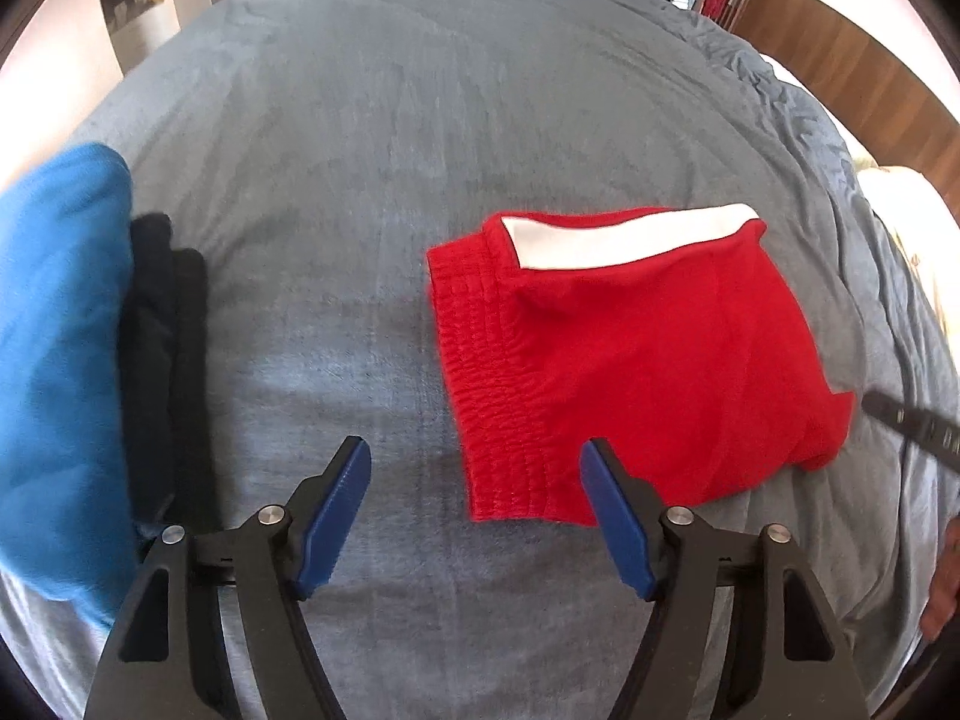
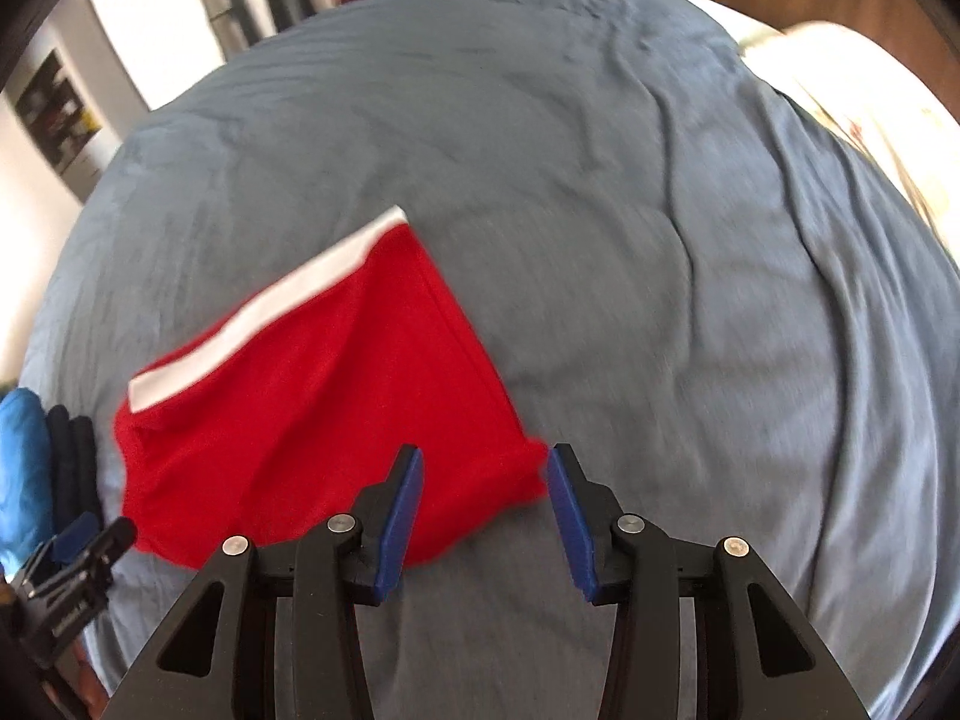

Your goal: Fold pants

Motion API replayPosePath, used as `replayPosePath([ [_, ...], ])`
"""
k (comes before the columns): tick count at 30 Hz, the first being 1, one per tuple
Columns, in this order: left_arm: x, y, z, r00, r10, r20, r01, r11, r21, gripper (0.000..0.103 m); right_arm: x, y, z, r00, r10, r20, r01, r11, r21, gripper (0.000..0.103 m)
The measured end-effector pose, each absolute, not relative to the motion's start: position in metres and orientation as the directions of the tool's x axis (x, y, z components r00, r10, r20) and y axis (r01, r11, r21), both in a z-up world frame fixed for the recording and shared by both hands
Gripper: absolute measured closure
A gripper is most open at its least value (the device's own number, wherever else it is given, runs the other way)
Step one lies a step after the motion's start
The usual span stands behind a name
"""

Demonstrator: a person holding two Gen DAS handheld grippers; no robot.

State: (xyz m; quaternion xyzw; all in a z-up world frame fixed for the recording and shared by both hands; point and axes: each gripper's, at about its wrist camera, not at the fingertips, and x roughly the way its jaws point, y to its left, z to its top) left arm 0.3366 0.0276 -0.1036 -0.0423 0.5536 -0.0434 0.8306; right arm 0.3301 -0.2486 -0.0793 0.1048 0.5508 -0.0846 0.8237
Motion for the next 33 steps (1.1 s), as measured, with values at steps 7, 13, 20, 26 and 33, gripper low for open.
replayPosePath([
  [7, 0.339, 0.025, -0.123, 0.351, -0.141, -0.925, 0.016, 0.989, -0.145, 0.034, 0.316, -0.252, -0.095, 0.344, -0.013, -0.939, 0.3, 0.949, 0.097, 0.059],
  [13, 0.338, 0.023, -0.132, 0.329, -0.134, -0.935, 0.037, 0.991, -0.129, 0.034, 0.319, -0.262, -0.099, 0.389, -0.022, -0.921, 0.338, 0.934, 0.12, 0.059],
  [20, 0.347, 0.024, -0.142, 0.295, -0.149, -0.944, 0.045, 0.989, -0.142, 0.033, 0.328, -0.267, -0.116, 0.379, 0.0, -0.925, 0.382, 0.911, 0.157, 0.059],
  [26, 0.351, 0.019, -0.146, 0.289, -0.153, -0.945, 0.082, 0.988, -0.134, 0.037, 0.333, -0.277, -0.142, 0.337, 0.057, -0.94, 0.442, 0.871, 0.211, 0.059],
  [33, 0.355, 0.02, -0.145, 0.278, -0.186, -0.942, 0.098, 0.981, -0.165, 0.065, 0.337, -0.27, -0.145, 0.35, 0.095, -0.932, 0.396, 0.886, 0.239, 0.087],
])
